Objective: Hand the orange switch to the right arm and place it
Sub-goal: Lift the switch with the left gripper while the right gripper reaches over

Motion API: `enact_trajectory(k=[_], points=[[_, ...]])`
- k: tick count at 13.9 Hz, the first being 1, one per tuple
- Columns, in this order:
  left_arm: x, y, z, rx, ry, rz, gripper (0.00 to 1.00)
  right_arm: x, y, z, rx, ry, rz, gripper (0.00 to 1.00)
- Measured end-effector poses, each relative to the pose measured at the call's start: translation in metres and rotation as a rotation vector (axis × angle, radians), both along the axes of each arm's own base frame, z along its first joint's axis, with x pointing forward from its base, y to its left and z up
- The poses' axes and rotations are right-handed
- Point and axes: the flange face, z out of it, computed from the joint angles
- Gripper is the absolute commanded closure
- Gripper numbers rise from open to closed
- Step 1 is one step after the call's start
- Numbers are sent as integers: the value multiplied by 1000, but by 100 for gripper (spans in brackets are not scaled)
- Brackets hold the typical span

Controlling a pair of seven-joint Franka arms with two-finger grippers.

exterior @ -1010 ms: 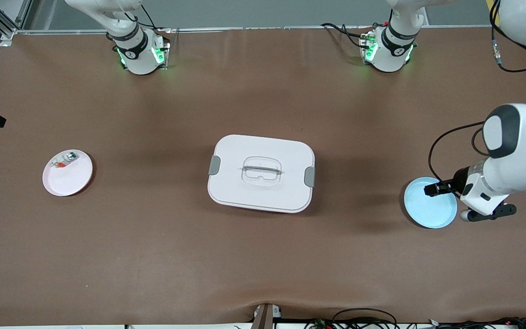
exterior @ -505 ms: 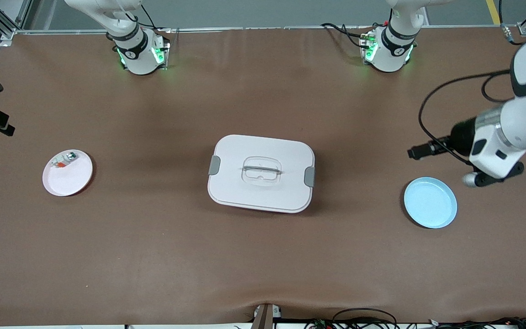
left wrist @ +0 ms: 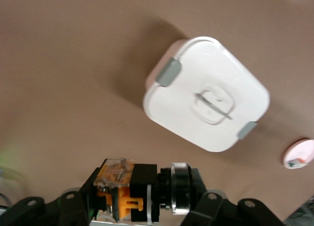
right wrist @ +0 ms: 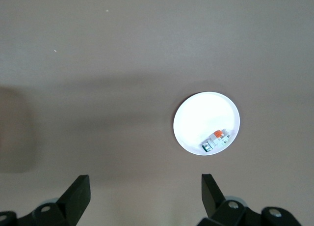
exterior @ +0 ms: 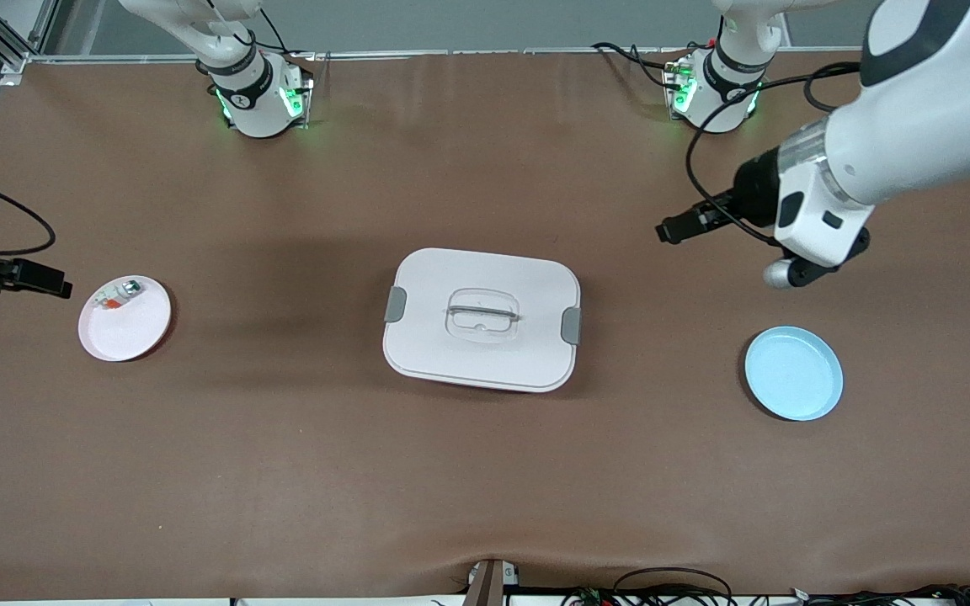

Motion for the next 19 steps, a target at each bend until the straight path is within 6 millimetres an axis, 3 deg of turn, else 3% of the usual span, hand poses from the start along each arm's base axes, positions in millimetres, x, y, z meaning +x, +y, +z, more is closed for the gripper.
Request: enact_trajectory(k=[5,8,14,19], points=[[-20,-75,27,-77,-7,259,81,7,16,-7,85,-20,1,0],[-34,-119,34,-127,19,389,81,7,40,-28,240,-4,-13,0],[-39,-176,18,-216,71,552,81,11,127,-19,510,-38,28,0],[-34,-202,0,-276,161,708,81,-1,229,-1,660,-150,20,0]])
